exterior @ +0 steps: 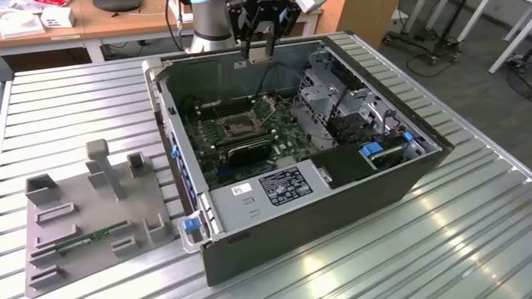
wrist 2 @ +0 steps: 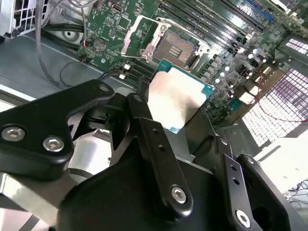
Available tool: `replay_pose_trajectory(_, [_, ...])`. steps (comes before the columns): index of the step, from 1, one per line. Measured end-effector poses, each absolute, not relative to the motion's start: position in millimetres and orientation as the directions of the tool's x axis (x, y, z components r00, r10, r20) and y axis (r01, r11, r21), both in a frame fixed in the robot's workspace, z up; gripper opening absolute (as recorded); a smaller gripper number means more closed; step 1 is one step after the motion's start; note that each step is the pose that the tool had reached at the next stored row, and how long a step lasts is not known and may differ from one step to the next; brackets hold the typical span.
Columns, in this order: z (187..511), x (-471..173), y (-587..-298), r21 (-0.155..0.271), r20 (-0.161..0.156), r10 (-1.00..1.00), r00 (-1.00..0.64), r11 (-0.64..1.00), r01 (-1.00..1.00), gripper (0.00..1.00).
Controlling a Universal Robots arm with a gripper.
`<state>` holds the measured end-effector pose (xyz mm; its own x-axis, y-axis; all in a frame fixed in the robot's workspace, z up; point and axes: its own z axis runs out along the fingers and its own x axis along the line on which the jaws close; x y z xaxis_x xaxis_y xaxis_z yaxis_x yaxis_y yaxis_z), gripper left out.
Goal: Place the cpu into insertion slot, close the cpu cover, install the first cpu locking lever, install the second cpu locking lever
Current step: 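Place the cpu into insertion slot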
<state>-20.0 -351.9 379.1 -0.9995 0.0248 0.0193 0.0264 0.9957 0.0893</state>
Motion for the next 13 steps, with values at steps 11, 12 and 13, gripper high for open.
replay_pose_trajectory(11, [379.1, -20.1, -351.9, 0.089, 0.019, 0.025, -1.000, 0.996, 0.026, 0.54])
replay_pose_trajectory(12, [379.1, -20.1, -351.9, 0.089, 0.019, 0.025, -1.000, 0.996, 0.026, 0.54])
replay_pose_trajectory(13, [379.1, -20.3, -351.9, 0.089, 0.019, 0.025, -1.000, 0.996, 0.026, 0.54])
